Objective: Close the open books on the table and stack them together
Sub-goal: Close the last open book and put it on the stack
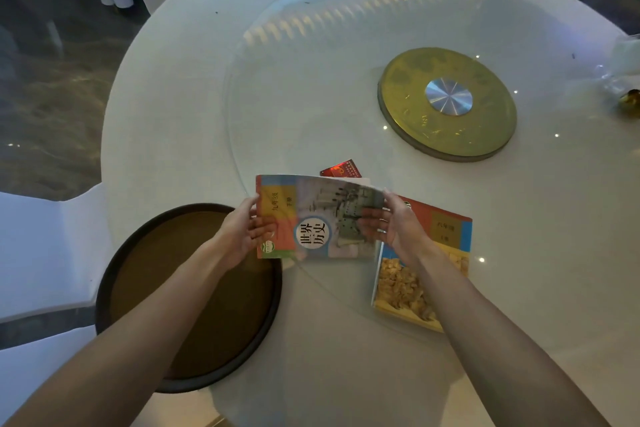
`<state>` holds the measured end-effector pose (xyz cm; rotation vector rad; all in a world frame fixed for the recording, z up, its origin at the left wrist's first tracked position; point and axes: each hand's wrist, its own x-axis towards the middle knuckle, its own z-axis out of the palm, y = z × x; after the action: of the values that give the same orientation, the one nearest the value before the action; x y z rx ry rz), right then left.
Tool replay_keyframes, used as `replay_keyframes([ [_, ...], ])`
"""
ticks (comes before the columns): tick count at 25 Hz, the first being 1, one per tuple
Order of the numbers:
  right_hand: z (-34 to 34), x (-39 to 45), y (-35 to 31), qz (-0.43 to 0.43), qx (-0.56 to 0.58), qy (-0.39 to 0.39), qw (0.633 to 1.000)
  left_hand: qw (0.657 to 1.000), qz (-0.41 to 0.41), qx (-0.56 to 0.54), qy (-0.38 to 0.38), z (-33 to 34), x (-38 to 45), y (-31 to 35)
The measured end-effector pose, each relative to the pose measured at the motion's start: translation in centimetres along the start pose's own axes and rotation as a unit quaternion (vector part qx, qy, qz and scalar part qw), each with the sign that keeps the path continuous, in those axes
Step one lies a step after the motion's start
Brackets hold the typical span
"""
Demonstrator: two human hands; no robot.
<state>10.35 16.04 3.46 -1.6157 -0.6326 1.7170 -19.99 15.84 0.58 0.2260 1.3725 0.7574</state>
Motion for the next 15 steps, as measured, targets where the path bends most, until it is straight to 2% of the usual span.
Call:
replay_keyframes([
  [4,0.8,3.4,0.0,0.022,-0.045,0.0,0.999,0.995,0.006,0.102,0.017,0.5,2.1,0.4],
  [8,1.4,6.2,0.6,0.035,-0.13,0.056,0.989,0.972,0.052,0.221,0.059,0.0,3.9,-0.5],
  [10,1.4,6.9,1.2,0.03,-0.221,0.109,0.969,0.96,0.073,0.257,0.087,-0.1,4.6,-0.9],
  [12,1.2,7.3,1.8,0.016,-0.347,0.167,0.923,0.948,0.089,0.286,0.112,0.1,5.0,-1.1],
  [13,1.2,7.4,2.1,0.007,-0.368,0.171,0.914,0.942,0.093,0.298,0.12,0.2,5.2,-1.1],
  [15,1.3,7.4,2.7,0.014,-0.318,0.156,0.935,0.933,0.091,0.32,0.135,0.6,5.4,-1.0],
])
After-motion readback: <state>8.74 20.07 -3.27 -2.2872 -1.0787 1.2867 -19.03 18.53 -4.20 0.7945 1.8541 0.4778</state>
